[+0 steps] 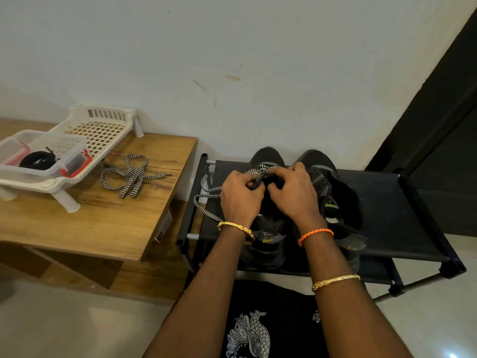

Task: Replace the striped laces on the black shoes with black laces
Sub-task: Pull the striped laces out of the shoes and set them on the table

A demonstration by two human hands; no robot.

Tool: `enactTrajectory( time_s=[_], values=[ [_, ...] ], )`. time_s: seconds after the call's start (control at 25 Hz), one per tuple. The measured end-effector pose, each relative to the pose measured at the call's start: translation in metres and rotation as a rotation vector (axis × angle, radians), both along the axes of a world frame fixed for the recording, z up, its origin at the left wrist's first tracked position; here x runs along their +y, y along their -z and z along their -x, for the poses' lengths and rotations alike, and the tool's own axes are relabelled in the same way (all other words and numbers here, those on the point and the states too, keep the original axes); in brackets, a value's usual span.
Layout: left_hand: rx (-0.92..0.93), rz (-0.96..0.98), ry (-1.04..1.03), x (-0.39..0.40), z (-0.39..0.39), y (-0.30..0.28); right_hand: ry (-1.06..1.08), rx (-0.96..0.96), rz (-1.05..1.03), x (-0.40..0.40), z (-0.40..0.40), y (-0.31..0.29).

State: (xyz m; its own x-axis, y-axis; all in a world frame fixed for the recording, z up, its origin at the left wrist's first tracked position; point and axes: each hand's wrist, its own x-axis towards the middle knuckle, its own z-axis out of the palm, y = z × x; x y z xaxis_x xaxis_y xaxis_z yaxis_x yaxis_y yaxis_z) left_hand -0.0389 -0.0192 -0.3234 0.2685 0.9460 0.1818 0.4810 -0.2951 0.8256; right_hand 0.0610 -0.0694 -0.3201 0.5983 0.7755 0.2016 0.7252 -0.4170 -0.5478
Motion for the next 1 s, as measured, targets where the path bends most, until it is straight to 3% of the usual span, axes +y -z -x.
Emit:
enactTrajectory(
  time_s=[0.12, 0.4, 0.52, 0.68, 0.76, 0.84, 1.0],
  values=[
    [-0.013, 0.034, -0.004, -0.001, 0.000, 0.002, -0.009, -0.087, 0.039, 0.006, 0.005, 0.002],
    [0.031, 0.004, -0.077, -0.005, -0.003, 0.005, 0.088, 0.015, -0.177, 0.012, 0.008, 0.004],
    [0.051, -0.006, -0.094, -0.005, -0.002, 0.006, 0.268, 0.283, -0.402, 0.014, 0.001, 0.004],
    [0.065, 0.004, -0.085, -0.006, -0.001, 0.006, 0.536, 0.954, -0.583, 0.016, -0.012, 0.002],
    [0.048, 0.019, -0.075, -0.005, -0.001, 0.006, 0.531, 1.053, -0.559, 0.017, -0.011, 0.002],
    [0.035, 0.044, -0.059, -0.005, 0.000, 0.005, 0.469, 0.946, -0.542, 0.015, -0.009, 0.000],
    [0.033, 0.091, -0.028, -0.003, 0.000, 0.005, 0.133, 0.260, -0.363, 0.006, -0.003, -0.008]
  ],
)
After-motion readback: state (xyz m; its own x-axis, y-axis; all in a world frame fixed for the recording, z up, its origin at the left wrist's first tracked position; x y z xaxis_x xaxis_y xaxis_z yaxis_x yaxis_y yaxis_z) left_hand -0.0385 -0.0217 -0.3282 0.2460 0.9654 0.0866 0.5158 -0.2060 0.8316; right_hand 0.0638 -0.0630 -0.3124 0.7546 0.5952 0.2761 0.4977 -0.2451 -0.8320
